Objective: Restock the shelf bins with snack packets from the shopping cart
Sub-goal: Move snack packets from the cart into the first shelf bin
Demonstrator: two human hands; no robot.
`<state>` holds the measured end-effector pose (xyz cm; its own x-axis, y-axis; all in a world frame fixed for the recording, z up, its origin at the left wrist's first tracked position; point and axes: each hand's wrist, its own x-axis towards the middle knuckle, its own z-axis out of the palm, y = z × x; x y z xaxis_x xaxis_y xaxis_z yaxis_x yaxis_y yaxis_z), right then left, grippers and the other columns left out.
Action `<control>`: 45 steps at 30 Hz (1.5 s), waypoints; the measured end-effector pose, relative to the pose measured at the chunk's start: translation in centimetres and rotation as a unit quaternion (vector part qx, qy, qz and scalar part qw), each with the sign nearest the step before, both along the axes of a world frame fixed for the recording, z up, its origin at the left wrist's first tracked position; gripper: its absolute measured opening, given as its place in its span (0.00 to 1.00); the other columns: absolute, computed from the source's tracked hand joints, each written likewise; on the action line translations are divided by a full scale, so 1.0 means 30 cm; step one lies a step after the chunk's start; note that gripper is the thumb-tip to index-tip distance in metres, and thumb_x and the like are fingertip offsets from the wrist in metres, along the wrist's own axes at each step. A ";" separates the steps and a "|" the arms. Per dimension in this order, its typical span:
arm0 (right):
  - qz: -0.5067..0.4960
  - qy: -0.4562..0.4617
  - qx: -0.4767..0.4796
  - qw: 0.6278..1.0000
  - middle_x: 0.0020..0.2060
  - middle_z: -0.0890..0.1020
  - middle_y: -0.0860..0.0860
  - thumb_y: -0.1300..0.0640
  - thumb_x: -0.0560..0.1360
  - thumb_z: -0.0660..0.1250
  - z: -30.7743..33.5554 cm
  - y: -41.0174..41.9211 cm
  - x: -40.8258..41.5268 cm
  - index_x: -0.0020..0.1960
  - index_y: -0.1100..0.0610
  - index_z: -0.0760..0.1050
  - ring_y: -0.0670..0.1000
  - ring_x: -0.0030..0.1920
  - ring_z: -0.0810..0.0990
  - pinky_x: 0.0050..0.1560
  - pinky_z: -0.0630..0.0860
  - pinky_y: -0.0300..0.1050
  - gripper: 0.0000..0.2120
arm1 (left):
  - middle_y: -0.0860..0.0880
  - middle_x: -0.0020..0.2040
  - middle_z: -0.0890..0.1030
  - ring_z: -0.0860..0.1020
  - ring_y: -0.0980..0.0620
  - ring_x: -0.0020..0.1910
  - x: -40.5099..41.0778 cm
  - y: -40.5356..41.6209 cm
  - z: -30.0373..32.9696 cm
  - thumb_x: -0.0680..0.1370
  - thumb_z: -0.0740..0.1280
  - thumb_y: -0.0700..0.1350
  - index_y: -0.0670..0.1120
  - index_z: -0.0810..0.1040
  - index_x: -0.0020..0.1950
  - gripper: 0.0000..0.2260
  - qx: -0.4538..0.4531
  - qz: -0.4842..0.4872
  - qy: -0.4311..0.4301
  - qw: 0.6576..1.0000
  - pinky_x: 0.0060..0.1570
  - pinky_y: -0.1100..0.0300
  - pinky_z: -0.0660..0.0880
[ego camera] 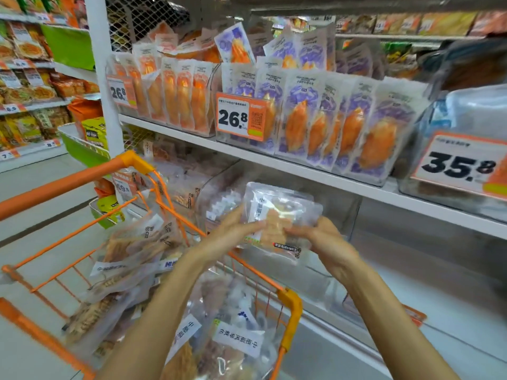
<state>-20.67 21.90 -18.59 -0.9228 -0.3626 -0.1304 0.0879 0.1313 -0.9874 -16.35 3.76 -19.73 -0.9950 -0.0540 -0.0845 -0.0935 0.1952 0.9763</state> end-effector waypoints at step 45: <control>-0.264 -0.084 0.269 0.922 0.70 0.57 0.59 0.58 0.74 0.69 -0.283 -0.120 -0.286 0.71 0.57 0.60 0.59 0.69 0.59 0.63 0.66 0.51 0.30 | 0.35 0.45 0.79 0.79 0.43 0.39 -0.336 0.160 -0.045 0.81 0.56 0.41 0.34 0.54 0.75 0.25 0.063 0.010 -0.312 0.948 0.52 0.52 0.74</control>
